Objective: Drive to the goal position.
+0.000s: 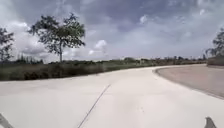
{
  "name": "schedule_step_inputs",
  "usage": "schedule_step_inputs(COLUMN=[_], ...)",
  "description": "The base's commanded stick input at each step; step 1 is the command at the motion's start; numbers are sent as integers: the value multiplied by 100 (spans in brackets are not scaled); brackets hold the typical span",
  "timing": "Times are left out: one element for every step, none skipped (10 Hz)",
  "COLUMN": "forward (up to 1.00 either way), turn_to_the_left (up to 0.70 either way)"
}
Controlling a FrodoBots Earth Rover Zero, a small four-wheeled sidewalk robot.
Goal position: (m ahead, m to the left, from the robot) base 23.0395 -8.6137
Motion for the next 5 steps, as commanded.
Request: schedule_step_inputs(forward=[70, 70, 70, 70, 70], turn_to_the_left=[0, 0, 0, 0, 0])
